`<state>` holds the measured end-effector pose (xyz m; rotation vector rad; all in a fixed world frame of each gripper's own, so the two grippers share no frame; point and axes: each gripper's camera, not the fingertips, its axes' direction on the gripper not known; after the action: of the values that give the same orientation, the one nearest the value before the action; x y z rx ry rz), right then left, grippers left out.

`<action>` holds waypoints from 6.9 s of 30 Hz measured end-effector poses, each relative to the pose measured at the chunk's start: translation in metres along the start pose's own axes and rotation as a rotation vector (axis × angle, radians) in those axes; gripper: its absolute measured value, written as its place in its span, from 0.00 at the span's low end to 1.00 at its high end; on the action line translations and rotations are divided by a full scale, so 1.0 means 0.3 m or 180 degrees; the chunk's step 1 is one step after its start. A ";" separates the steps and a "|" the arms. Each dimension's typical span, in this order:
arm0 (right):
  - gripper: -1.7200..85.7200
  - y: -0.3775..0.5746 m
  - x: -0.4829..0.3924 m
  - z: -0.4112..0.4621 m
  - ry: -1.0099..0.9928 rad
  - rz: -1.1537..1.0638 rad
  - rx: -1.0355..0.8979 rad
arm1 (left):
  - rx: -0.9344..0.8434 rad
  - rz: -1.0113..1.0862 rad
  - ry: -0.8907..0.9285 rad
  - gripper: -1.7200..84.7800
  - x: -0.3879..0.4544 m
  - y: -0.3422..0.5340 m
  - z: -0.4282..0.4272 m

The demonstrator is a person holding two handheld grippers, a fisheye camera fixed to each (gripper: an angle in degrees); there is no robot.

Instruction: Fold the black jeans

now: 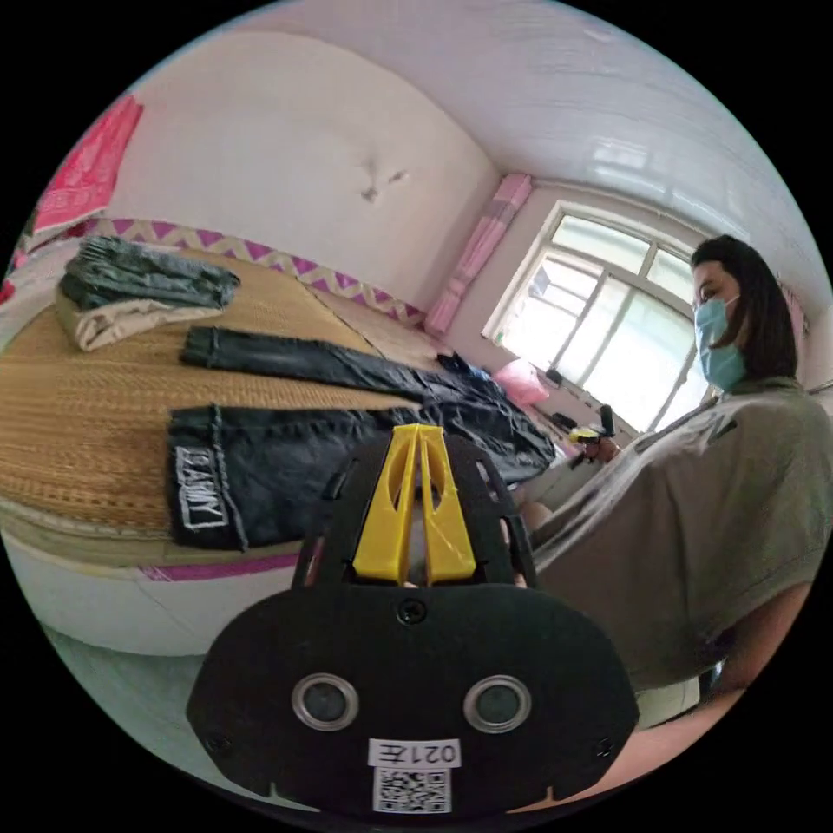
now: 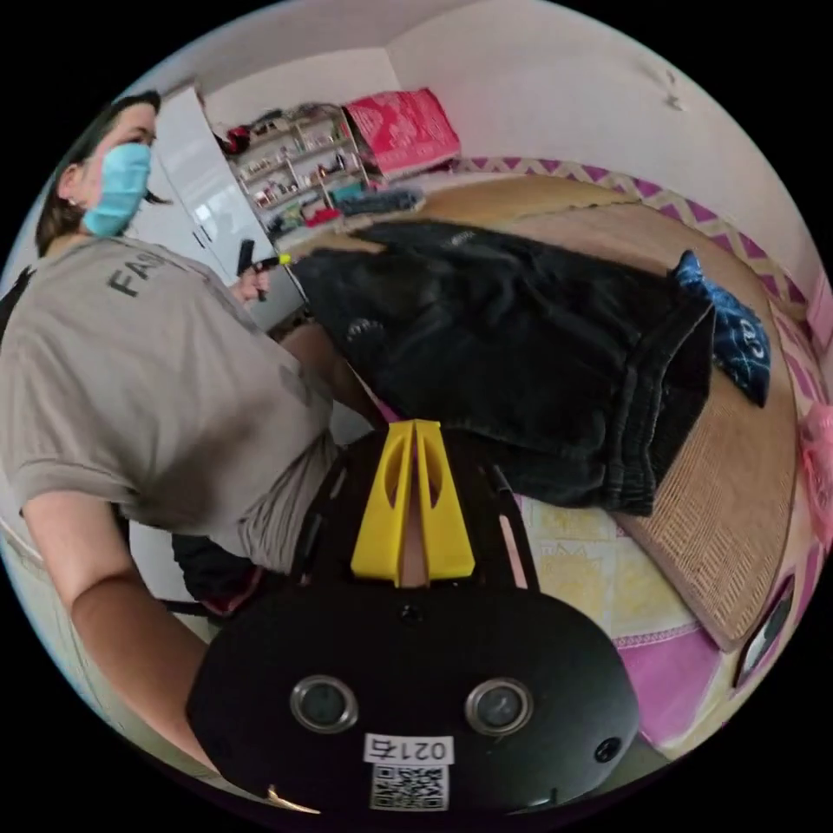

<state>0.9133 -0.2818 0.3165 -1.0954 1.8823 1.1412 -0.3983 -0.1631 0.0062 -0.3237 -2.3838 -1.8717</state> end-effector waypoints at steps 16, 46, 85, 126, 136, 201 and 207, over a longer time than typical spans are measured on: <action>0.01 -0.011 0.268 0.146 0.1827 0.0814 -0.0544 | -0.1023 -0.0129 -0.1214 0.01 -0.220 -0.034 0.143; 0.12 0.764 0.122 -0.040 0.0432 0.3873 0.1802 | 0.0401 -0.2677 -0.0982 0.12 -0.292 0.329 -0.103; 0.02 0.791 0.363 -0.004 -0.0127 0.3900 0.1998 | 0.0476 -0.2902 -0.0567 0.01 -0.341 0.421 -0.186; 0.03 -0.529 0.860 -0.022 0.0096 0.1836 0.1619 | -0.1345 -0.0118 -0.0910 0.07 -0.479 -0.832 0.679; 0.01 -0.747 0.468 0.596 0.1032 0.0624 -0.0704 | -0.2141 -0.0385 -0.1398 0.01 -0.512 -0.662 0.738; 0.01 0.394 0.351 0.188 0.0327 0.1909 0.0971 | -0.0819 0.0250 -0.0676 0.07 0.829 -0.685 1.312; 0.01 0.545 0.341 0.141 0.0152 0.2052 0.1206 | -0.1471 0.0442 -0.1045 0.07 0.892 -0.324 1.755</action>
<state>0.7279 -0.2319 0.2701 -0.3066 2.4487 1.0131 -0.6504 0.3537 -0.1594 -0.8682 -1.9944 -2.4407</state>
